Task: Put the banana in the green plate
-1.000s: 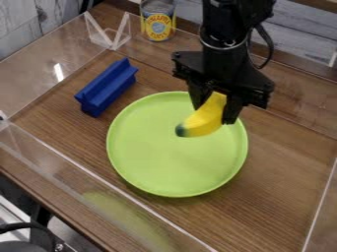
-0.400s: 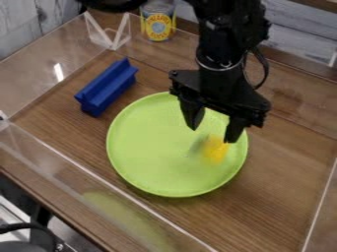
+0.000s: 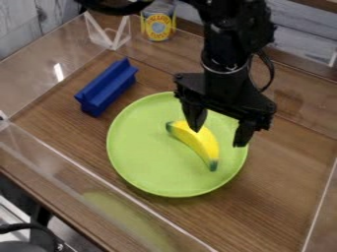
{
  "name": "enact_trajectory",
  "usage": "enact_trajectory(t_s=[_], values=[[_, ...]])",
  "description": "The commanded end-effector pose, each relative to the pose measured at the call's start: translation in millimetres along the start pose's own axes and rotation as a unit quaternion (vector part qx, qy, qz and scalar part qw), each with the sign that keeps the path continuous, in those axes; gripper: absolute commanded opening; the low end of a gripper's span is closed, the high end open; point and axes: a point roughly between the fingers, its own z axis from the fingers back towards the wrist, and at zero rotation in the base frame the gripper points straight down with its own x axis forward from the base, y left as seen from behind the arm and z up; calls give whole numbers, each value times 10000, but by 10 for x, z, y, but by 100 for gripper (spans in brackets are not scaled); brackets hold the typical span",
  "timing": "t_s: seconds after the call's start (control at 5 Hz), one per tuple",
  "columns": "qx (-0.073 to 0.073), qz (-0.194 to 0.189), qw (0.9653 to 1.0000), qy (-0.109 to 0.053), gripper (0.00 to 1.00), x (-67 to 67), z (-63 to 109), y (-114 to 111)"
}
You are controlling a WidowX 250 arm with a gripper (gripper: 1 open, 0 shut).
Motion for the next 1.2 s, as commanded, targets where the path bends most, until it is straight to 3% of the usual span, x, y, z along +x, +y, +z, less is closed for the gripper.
enact_trajectory(t_s=[0.0, 1.0], values=[[-95, -7, 9998, -168, 100, 92, 77, -67], [-179, 92, 9997, -110, 100, 177, 71, -127]])
